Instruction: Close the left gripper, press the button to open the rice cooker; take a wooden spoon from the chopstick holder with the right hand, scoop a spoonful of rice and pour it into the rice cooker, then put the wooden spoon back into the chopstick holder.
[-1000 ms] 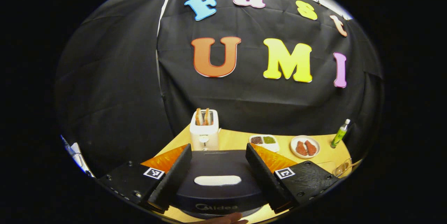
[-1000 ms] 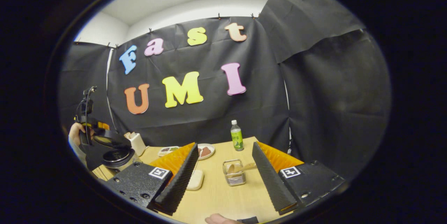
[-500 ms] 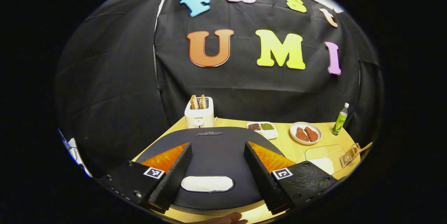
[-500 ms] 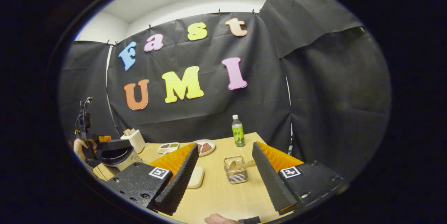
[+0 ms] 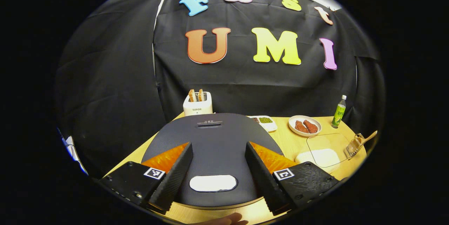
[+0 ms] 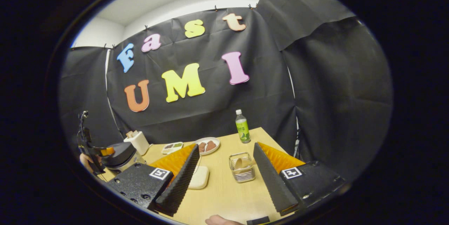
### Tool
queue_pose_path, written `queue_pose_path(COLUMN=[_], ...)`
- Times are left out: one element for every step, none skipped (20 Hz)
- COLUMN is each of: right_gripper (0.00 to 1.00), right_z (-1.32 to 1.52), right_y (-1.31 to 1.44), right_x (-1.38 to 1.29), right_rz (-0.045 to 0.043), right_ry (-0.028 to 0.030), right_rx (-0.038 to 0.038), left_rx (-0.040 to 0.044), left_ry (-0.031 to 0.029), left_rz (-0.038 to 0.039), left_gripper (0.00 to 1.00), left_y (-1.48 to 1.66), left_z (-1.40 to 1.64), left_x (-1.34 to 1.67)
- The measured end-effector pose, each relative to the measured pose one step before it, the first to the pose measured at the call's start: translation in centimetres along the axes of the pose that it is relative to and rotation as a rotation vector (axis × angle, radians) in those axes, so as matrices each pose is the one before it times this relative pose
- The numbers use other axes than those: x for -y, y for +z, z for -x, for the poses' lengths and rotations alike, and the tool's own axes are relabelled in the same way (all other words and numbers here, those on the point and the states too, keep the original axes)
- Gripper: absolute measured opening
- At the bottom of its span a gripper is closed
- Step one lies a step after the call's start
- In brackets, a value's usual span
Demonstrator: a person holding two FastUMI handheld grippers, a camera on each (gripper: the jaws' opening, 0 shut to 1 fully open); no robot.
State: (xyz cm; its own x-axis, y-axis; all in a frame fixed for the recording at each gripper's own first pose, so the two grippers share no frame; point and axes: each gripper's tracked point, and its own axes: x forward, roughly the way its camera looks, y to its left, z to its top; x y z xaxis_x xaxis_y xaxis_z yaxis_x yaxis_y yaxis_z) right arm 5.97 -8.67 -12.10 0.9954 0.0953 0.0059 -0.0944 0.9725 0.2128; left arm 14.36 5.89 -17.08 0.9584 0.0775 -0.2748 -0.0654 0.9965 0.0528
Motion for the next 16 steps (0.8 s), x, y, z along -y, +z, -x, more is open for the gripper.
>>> queue_pose_path(right_gripper=[1.0,1.0,1.0,1.0,1.0,0.98,0.98,1.0,1.0,1.0,0.98,0.98,0.98,1.0,1.0,1.0], right_z=[0.116,0.113,0.262,0.224,0.172,0.173,0.171,0.269,0.2,0.102,0.133,0.086,0.146,0.224,0.187,0.089], right_y=[0.103,0.287,0.465,0.589,0.572,0.449,0.47,0.512,0.543,0.478,0.314,0.091,0.323,0.407,0.526,0.598], right_x=[-0.065,-0.141,-0.169,-0.194,-0.133,-0.062,-0.265,-0.556,-0.425,-0.369,-0.334,-0.238,-0.201,-0.261,-0.343,-0.21], right_rz=[0.01049,0.01104,0.01285,0.01716,0.0215,0.02096,0.0161,0.01144,0.00451,0.00049,0.00502,0.00687,0.00646,0.00431,0.00211,0.00192], right_ry=[-0.0005,0.00002,-0.00038,-0.00187,-0.00543,-0.00549,0.00067,0.00816,0.00921,0.00812,0.0068,0.00361,0.00208,0.00471,0.00793,0.00397], right_rx=[0.00202,0.00726,0.0131,0.01561,0.01294,0.0091,0.0041,0.00314,0.0071,0.00609,0.0021,0.00244,0.0027,0.00456,0.00998,0.00932], left_rx=[0.01257,0.01507,0.00803,0.01179,0.0097,0.01259,0.01027,0.00553,-0.00396,-0.00346,-0.00137,0.0031,0.01055,0.01092,0.01272,0.00927], left_ry=[-0.00225,-0.00271,-0.00446,-0.00315,-0.00019,0.00421,0.0055,0.00908,0.00832,0.00606,0.00493,0.00713,0.00707,0.00506,0.00157,-0.00182], left_rz=[-0.00144,0.00183,0.00587,0.0068,0.00716,0.00357,-0.00967,-0.00864,0.00921,0.01072,0.00802,0.00539,-0.00038,-0.00729,-0.00287,0.00205], left_gripper=[0.97,0.97,0.97,0.97,0.97,0.98,0.97,0.97,1.0,0.98,0.98,0.98,0.98,0.98,0.98,0.98], left_y=[-0.122,-0.136,-0.138,-0.147,-0.094,-0.072,-0.054,-0.115,-0.072,0.017,0.032,-0.087,0.006,-0.05,0.022,-0.034], left_z=[0.37,0.373,0.437,0.39,0.423,0.275,0.101,0.017,0.093,0.097,0.126,0.157,0.222,0.182,0.157,0.198], left_x=[0.094,-0.112,-0.053,0.027,0.003,-0.075,0.043,0.093,-0.075,-0.051,0.042,0.027,-0.043,0.069,0.008,0.039])
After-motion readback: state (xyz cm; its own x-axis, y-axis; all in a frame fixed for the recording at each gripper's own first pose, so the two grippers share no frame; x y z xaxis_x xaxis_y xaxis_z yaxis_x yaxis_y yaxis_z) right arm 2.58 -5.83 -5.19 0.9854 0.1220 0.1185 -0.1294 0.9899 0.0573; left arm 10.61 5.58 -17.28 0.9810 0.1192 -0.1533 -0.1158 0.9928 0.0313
